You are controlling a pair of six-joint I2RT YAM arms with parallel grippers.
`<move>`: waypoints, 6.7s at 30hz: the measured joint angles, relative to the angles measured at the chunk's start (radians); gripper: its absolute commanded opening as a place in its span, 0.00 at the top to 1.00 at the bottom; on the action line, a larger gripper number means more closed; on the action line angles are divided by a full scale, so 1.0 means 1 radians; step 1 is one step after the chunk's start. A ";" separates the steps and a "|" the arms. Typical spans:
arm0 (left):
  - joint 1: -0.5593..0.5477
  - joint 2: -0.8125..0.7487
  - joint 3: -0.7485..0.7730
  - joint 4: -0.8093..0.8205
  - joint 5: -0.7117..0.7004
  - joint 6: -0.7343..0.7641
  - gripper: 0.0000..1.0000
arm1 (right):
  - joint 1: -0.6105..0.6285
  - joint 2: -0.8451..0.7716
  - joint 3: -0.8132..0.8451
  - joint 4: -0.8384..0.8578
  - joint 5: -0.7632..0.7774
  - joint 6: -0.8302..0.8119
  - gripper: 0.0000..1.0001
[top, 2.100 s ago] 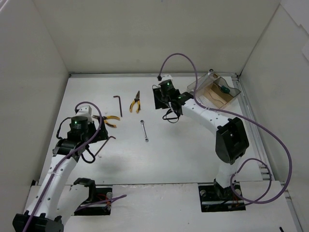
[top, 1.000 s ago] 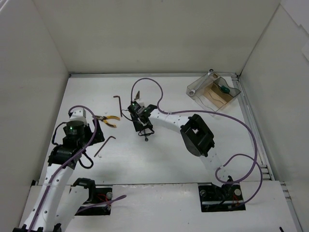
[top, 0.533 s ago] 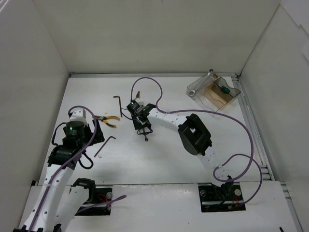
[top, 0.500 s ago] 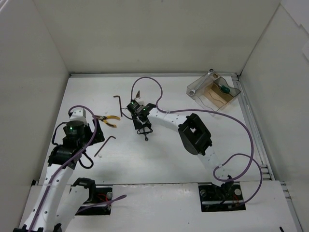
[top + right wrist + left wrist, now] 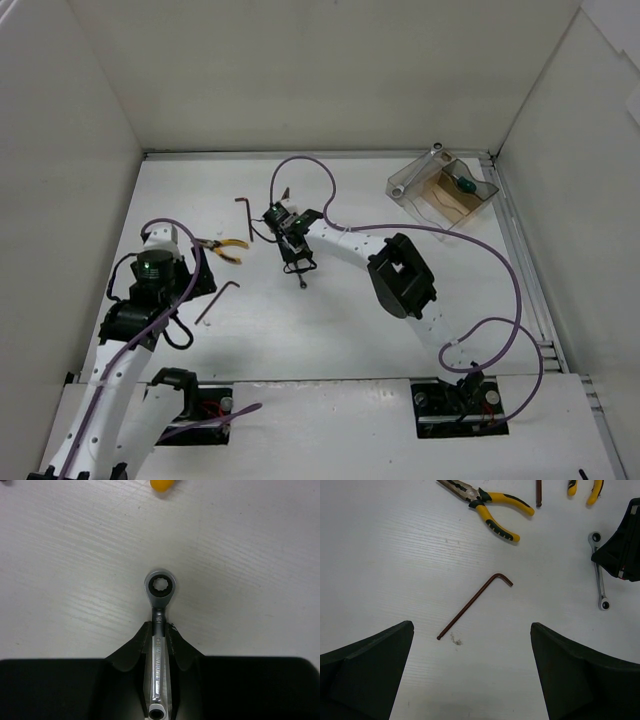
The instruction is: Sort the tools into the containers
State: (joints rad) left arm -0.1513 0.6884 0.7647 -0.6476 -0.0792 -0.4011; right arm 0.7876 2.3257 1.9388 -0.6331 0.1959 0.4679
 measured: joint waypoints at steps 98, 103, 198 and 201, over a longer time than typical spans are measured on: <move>0.000 0.197 -0.024 0.106 -0.023 -0.127 0.00 | -0.797 0.117 0.212 0.380 0.162 0.148 0.52; 0.000 0.235 -0.019 0.099 -0.023 -0.140 0.01 | -0.771 0.024 0.113 0.381 0.155 0.071 0.52; 0.177 0.901 0.469 0.249 0.190 -0.516 1.00 | -0.415 -0.667 -0.526 0.554 -0.726 -0.232 0.46; 0.168 0.878 0.431 0.286 0.246 -0.496 1.00 | -0.369 -0.666 -0.519 0.554 -0.774 -0.241 0.45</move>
State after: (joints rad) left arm 0.0170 1.5665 1.1957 -0.3611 0.1665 -0.8974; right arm 0.4187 1.6596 1.4200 -0.0792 -0.5785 0.2264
